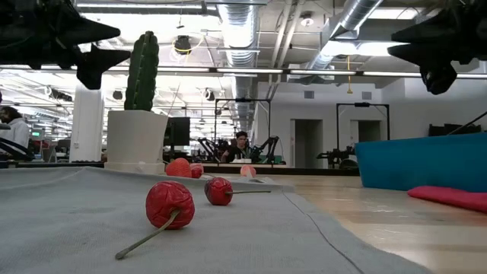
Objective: Pick and placing Produce into tupperware
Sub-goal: Put the red strawberry into the blue bin
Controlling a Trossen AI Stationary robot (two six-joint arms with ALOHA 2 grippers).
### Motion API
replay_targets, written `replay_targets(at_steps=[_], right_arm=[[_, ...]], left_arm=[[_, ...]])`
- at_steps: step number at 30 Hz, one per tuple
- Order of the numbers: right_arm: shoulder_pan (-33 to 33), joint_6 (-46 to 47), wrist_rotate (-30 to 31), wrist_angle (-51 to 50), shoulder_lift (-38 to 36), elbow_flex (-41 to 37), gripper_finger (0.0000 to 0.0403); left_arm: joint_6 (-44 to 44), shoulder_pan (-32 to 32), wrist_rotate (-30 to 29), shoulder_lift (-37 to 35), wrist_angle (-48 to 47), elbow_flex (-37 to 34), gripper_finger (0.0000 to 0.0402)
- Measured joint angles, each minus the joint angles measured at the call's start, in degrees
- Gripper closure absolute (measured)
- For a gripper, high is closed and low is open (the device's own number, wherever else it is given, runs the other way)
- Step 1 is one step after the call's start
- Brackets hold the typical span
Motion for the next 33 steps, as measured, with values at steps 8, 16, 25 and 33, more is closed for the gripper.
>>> replay_targets(at_steps=[8, 16, 25, 33], right_arm=[[-2.86, -6.62, -2.73, 7.68, 3.89, 0.0, 0.0269], [-3.81, -6.5, -5.96, 10.35, 4.86, 0.04, 0.027], [-3.91, -1.46, -6.85, 7.95, 4.88, 0.0, 0.0269], [-3.81, 4.22, -10.04, 7.8, 7.38, 0.0, 0.0269]], left_arm=[[-3.52, -0.02, 0.35, 0.72, 0.12, -0.9, 0.0165], [-10.15, 0.0, -2.64, 1.09, 6.25, 0.34, 0.0165], [-11.45, -0.02, -6.99, 12.13, -3.81, 6.62, 0.0165], [-11.94, 0.0, -5.97, 30.44, -4.93, 14.52, 0.0165]])
